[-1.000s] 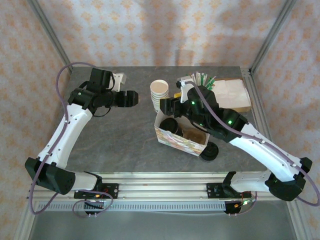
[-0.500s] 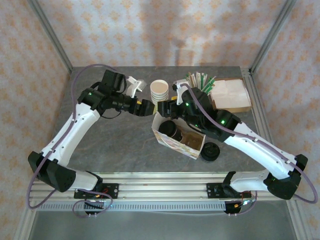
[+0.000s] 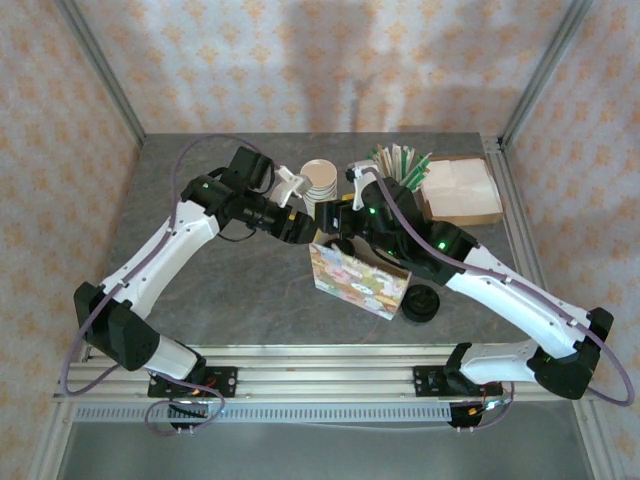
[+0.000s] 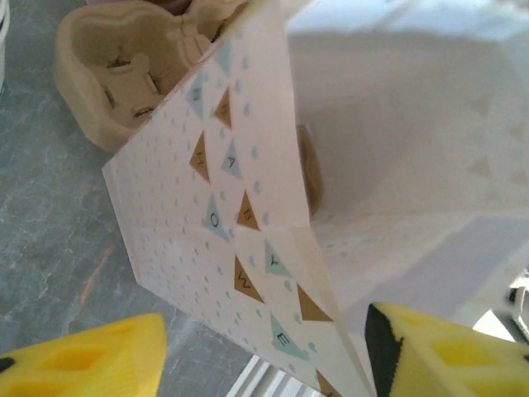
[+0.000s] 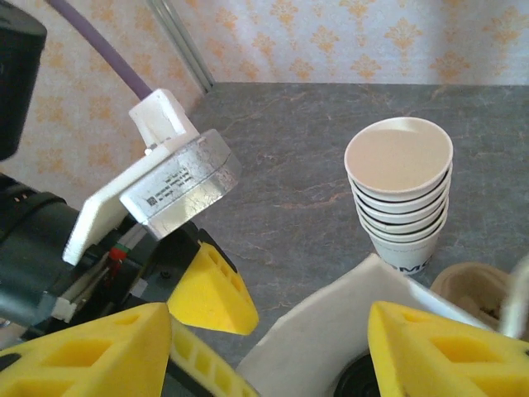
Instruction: Pack the takeout coffee
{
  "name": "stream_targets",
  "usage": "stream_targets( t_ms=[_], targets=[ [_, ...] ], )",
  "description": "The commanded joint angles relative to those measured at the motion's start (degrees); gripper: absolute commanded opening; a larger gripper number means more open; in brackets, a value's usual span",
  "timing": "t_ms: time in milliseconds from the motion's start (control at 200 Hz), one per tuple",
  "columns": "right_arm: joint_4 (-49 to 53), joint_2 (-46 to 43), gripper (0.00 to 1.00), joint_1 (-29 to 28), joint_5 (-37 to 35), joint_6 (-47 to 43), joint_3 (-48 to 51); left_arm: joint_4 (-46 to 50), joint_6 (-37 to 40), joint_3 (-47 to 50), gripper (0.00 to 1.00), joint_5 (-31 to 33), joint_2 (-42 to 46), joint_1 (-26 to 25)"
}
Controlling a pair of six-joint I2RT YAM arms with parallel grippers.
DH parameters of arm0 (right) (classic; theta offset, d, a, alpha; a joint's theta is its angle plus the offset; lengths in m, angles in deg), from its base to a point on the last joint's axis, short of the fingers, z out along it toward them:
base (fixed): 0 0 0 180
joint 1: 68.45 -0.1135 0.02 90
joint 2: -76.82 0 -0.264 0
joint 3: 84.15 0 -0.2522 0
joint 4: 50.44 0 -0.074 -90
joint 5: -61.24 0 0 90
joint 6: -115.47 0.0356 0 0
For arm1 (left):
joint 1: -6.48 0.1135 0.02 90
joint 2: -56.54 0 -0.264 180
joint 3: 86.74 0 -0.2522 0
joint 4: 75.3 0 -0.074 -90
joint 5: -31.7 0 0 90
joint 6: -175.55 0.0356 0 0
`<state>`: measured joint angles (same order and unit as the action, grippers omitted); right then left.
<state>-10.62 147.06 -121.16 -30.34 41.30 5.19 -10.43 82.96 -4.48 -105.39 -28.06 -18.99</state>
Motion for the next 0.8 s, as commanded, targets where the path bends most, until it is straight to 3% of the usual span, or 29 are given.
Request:
stream_targets(
  t_ms=[0,200,270,380,520,796],
  targets=[
    [0.5,-0.5,0.62,0.0,-2.4,5.8,1.1,-1.7,-0.9,-0.3,0.58,1.4,-0.5,-0.5],
    [5.0,-1.1,0.62,0.0,-1.5,15.8,1.1,-1.6,-1.8,-1.9,0.48,3.3,-2.1,-0.7],
    [4.9,-2.1,0.61,0.0,-0.6,17.1,1.3,-1.3,-1.6,-2.4,0.4,3.7,-2.6,-0.9],
    [0.0,-4.9,0.6,0.0,2.6,16.2,3.1,0.1,-1.5,-4.7,0.36,6.2,-4.2,-1.1],
    [0.2,-5.7,0.6,0.0,4.5,13.1,0.6,4.7,0.8,-8.6,0.21,6.3,-6.9,-1.1],
    [-2.3,-7.9,0.66,0.0,10.3,10.2,-2.6,14.6,5.0,-16.8,0.18,11.4,-9.5,-1.1]
  ],
)
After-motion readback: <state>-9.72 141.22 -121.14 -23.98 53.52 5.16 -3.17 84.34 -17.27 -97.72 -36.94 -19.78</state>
